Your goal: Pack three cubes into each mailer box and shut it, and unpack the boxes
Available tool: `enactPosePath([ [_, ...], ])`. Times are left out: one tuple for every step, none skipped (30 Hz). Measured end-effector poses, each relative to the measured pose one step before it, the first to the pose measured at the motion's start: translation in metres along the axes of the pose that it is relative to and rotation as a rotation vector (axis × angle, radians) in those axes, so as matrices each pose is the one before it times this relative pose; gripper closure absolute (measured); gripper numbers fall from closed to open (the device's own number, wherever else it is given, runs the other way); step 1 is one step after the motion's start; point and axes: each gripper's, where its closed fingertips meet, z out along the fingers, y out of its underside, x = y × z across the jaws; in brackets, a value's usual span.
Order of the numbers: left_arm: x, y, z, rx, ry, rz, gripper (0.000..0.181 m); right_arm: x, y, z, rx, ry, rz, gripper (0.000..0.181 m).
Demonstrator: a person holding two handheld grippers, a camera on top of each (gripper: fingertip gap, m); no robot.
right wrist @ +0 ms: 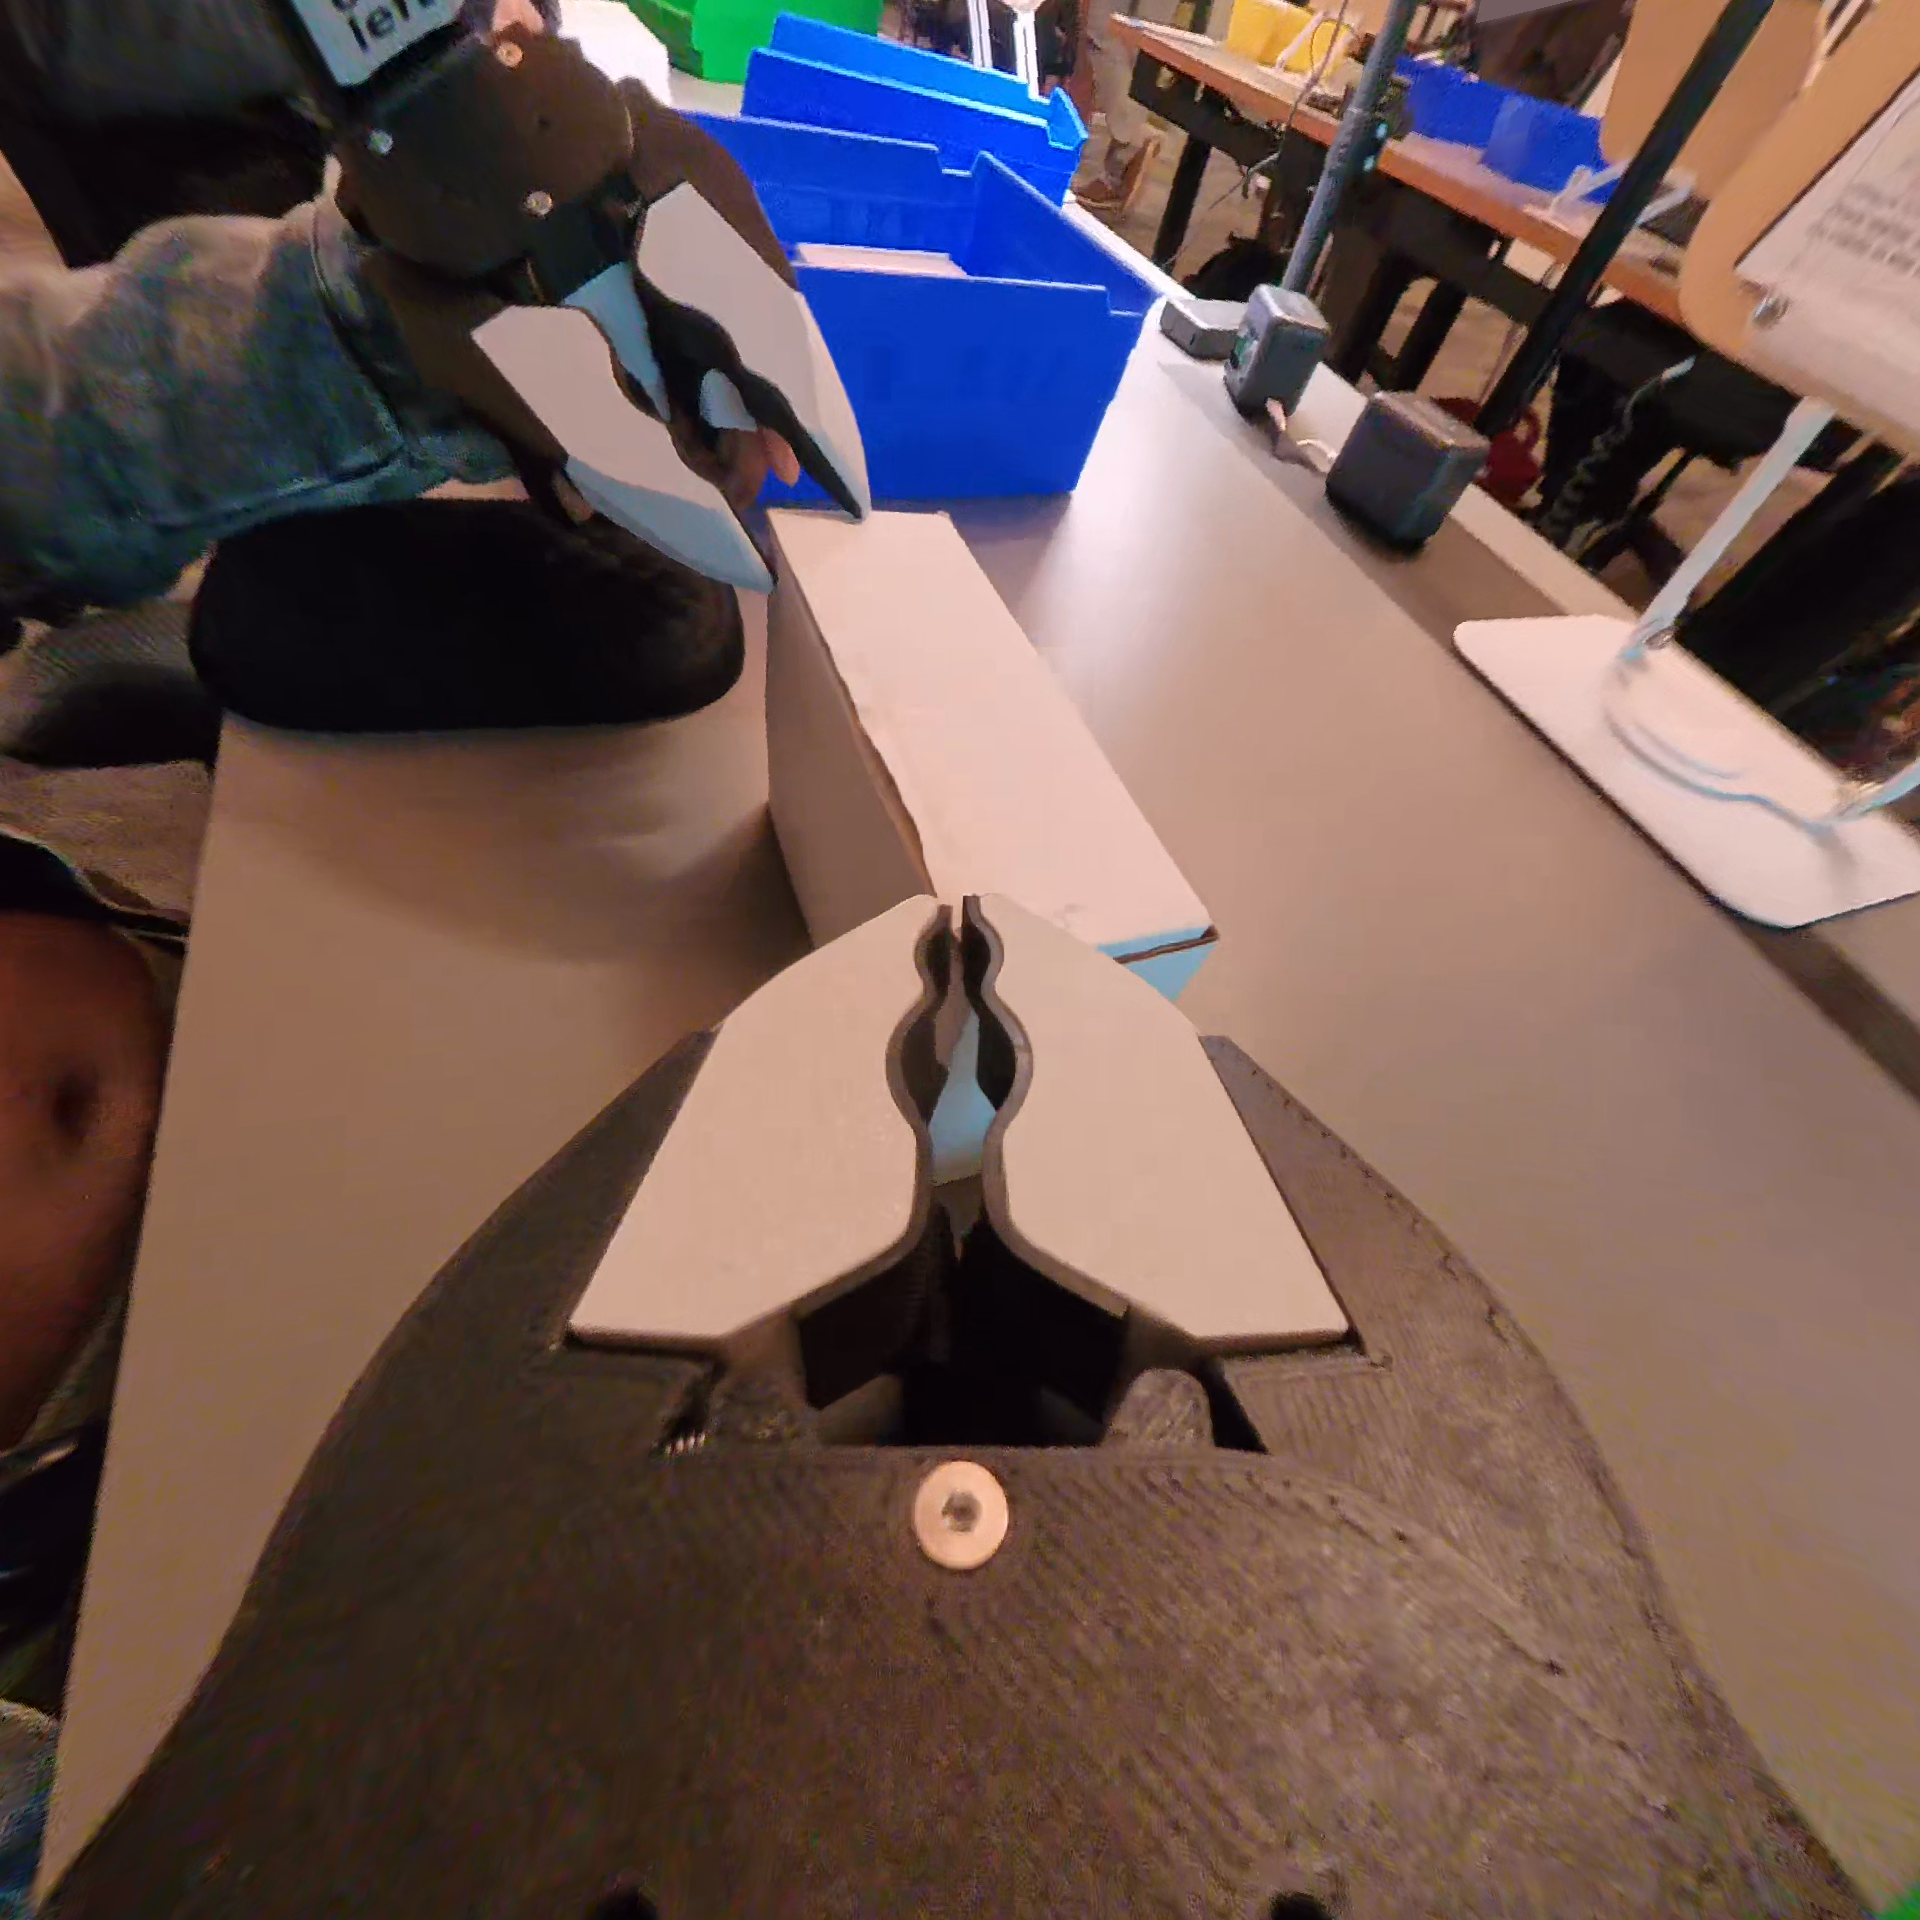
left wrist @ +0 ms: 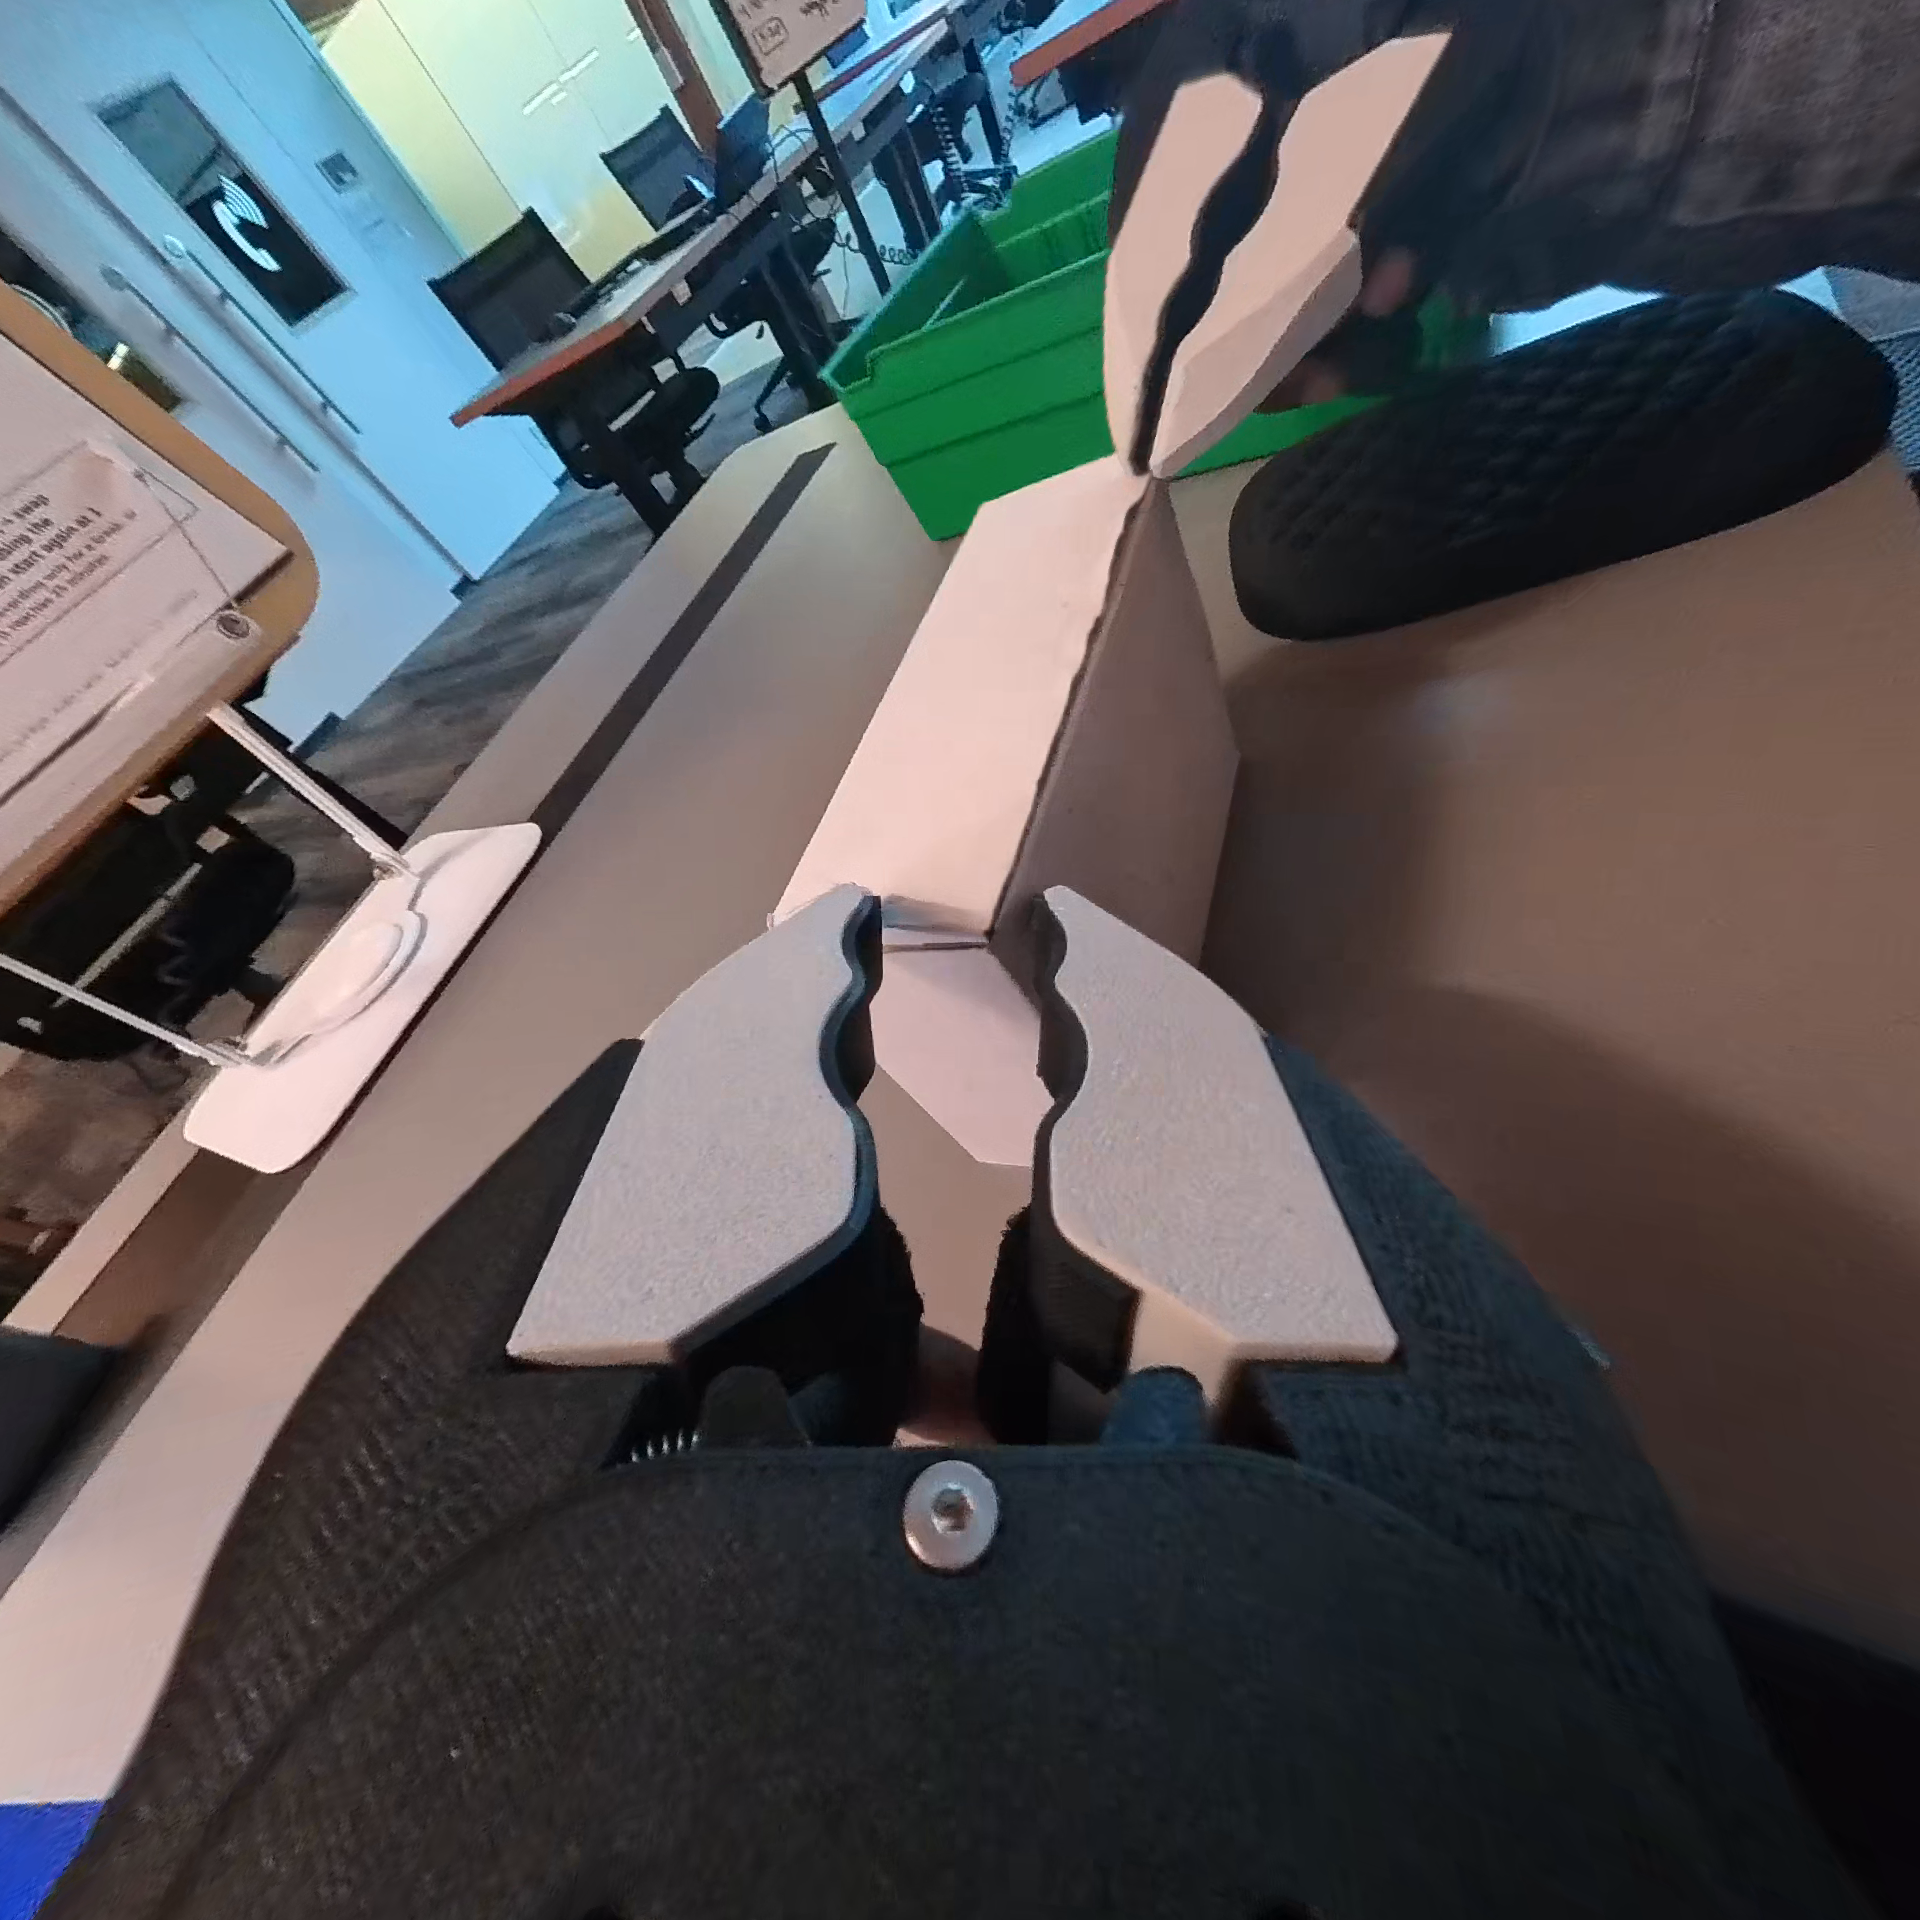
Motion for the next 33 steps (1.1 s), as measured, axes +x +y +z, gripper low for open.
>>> enactPosePath([
  [-0.00016, 0.00018, 0.00000, -0.0068, 0.0064, -0.0008, 0.153, 0.00017, -0.00001, 0.00007, 0.0043, -0.0103, 0.0251, 0.179],
  [-0.00001, 0.00017, -0.00007, -0.0065, 0.0036, -0.0013, 0.153, 0.00017, 0.00008, -0.00001, 0.0029, -0.0069, 0.0201, 0.179],
  [0.00012, -0.00007, -0.00017, -0.0050, 0.0036, 0.0000, 0.154, 0.00001, 0.00008, 0.00001, 0.0000, -0.0041, 0.0135, 0.179],
  [0.00016, -0.00027, -0.00028, -0.0022, 0.0041, 0.0026, 0.154, -0.00037, -0.00031, -0.00010, -0.0042, -0.0010, -0.0002, 0.179],
  [0.00038, -0.00079, -0.00062, 0.0048, 0.0064, -0.0024, 0.154, -0.00126, -0.00106, -0.00044, -0.0055, -0.0032, -0.0198, 0.178],
  [-0.00035, -0.00171, -0.00111, 0.0153, 0.0051, -0.0223, 0.156, -0.00234, -0.00126, -0.00106, -0.0072, -0.0115, -0.0236, 0.173],
  [-0.00244, -0.00400, -0.00168, 0.0358, -0.0058, -0.0449, 0.156, -0.00009, -0.00202, -0.00122, -0.0017, -0.0040, -0.0023, 0.171],
  [-0.00190, -0.00681, -0.00253, 0.0547, -0.0009, -0.0501, 0.156, 0.00251, -0.00554, -0.00157, 0.0259, 0.0049, 0.0214, 0.172],
  [0.00046, -0.00733, -0.00272, 0.0550, 0.0168, -0.0467, 0.156, 0.00126, -0.00756, -0.00156, 0.0430, -0.0070, 0.0292, 0.175],
  [0.00027, -0.00522, -0.00192, 0.0337, 0.0153, -0.0402, 0.157, 0.00149, -0.00552, -0.00062, 0.0317, -0.0061, 0.0235, 0.177],
  [-0.00037, -0.00243, -0.00069, 0.0119, 0.0079, -0.0296, 0.162, 0.00380, -0.00109, 0.00061, 0.0028, 0.0128, 0.0098, 0.178],
  [-0.00090, 0.00084, 0.00056, -0.0074, -0.0001, -0.0202, 0.170, 0.00409, 0.00245, 0.00154, -0.0177, 0.0181, -0.0005, 0.179],
  [-0.00117, 0.00375, 0.00153, -0.0239, -0.0035, -0.0156, 0.172, 0.00197, 0.00317, 0.00193, -0.0193, 0.0056, 0.0005, 0.179],
  [-0.00015, 0.00536, 0.00184, -0.0317, 0.0036, -0.0122, 0.174, -0.00010, 0.00246, 0.00184, -0.0120, -0.0068, 0.0060, 0.180],
  [0.00060, 0.00575, 0.00163, -0.0321, 0.0077, -0.0093, 0.177, -0.00073, 0.00331, 0.00188, -0.0158, -0.0081, 0.0065, 0.180],
  [0.00080, 0.00578, 0.00141, -0.0295, 0.0087, -0.0092, 0.179, -0.00009, 0.00544, 0.00197, -0.0274, -0.0013, 0.0006, 0.180],
  [0.00011, 0.00027, -0.00001, 0.0046, 0.0062, -0.0211, 0.181, 0.00072, 0.00473, 0.00170, -0.0193, 0.0056, -0.0029, 0.181],
  [0.00051, 0.00089, -0.00023, -0.0059, 0.0127, -0.0292, 0.181, -0.00029, -0.00036, -0.00033, 0.0128, -0.0028, 0.0127, 0.181],
  [-0.00011, 0.00051, 0.00014, -0.0109, 0.0075, -0.0259, 0.181, 0.00017, 0.00034, 0.00009, 0.0035, -0.0041, 0.0211, 0.181],
  [-0.00009, 0.00036, 0.00006, -0.0134, 0.0043, -0.0105, 0.181, 0.00009, 0.00052, 0.00009, -0.0030, -0.0043, 0.0159, 0.181],
  [-0.00006, 0.00039, 0.00003, -0.0146, -0.0017, 0.0070, 0.181, 0.00011, 0.00030, 0.00015, -0.0056, -0.0038, 0.0035, 0.181],
  [-0.00014, 0.00025, -0.00003, -0.0149, -0.0070, 0.0141, 0.181, 0.00003, 0.00020, 0.00014, -0.0100, -0.0003, -0.0008, 0.181],
  [0.00000, 0.00001, -0.00005, -0.0132, -0.0091, 0.0123, 0.181, -0.00003, 0.00008, 0.00004, -0.0140, 0.0033, -0.0078, 0.181],
  [0.00000, -0.00016, 0.00001, -0.0086, -0.0115, 0.0131, 0.181, 0.00000, 0.00001, 0.00012, -0.0176, 0.0064, -0.0154, 0.181],
  [-0.00018, -0.00050, -0.00005, -0.0004, -0.0166, 0.0176, 0.181, -0.00004, -0.00023, 0.00009, -0.0226, 0.0090, -0.0322, 0.181],
  [-0.00092, -0.00112, -0.00046, 0.0143, -0.0249, 0.0112, 0.179, -0.00007, -0.00070, -0.00021, -0.0269, 0.0110, -0.0558, 0.181],
  [-0.00191, -0.00216, -0.00190, 0.0339, -0.0317, -0.0108, 0.169, -0.00045, -0.00173, -0.00139, -0.0269, 0.0037, -0.0583, 0.169],
  [-0.00012, -0.00425, -0.00381, 0.0539, -0.0134, -0.0423, 0.149, -0.00170, -0.00485, -0.00203, -0.0151, -0.0165, -0.0320, 0.137],
  [-0.00007, -0.00561, -0.00557, 0.0621, -0.0056, -0.0648, 0.131, 0.00040, -0.00838, -0.00218, 0.0013, -0.0121, -0.0063, 0.122],
  [-0.00214, -0.00513, -0.00638, 0.0601, -0.0135, -0.0622, 0.119, 0.00263, -0.00975, -0.00140, 0.0104, 0.0032, -0.0148, 0.113],
  [-0.00407, -0.00306, -0.00656, 0.0486, -0.0247, -0.0421, 0.110, 0.00383, -0.00640, 0.00124, -0.0107, 0.0141, -0.0408, 0.101],
  [-0.00494, -0.00026, -0.00589, 0.0297, -0.0305, -0.0190, 0.101, 0.00347, -0.00082, 0.00410, -0.0473, 0.0099, -0.0590, 0.090],
  [-0.00420, 0.00235, -0.00476, 0.0107, -0.0248, -0.0106, 0.096, 0.00083, 0.00352, 0.00603, -0.0764, -0.0133, -0.0524, 0.084],
])
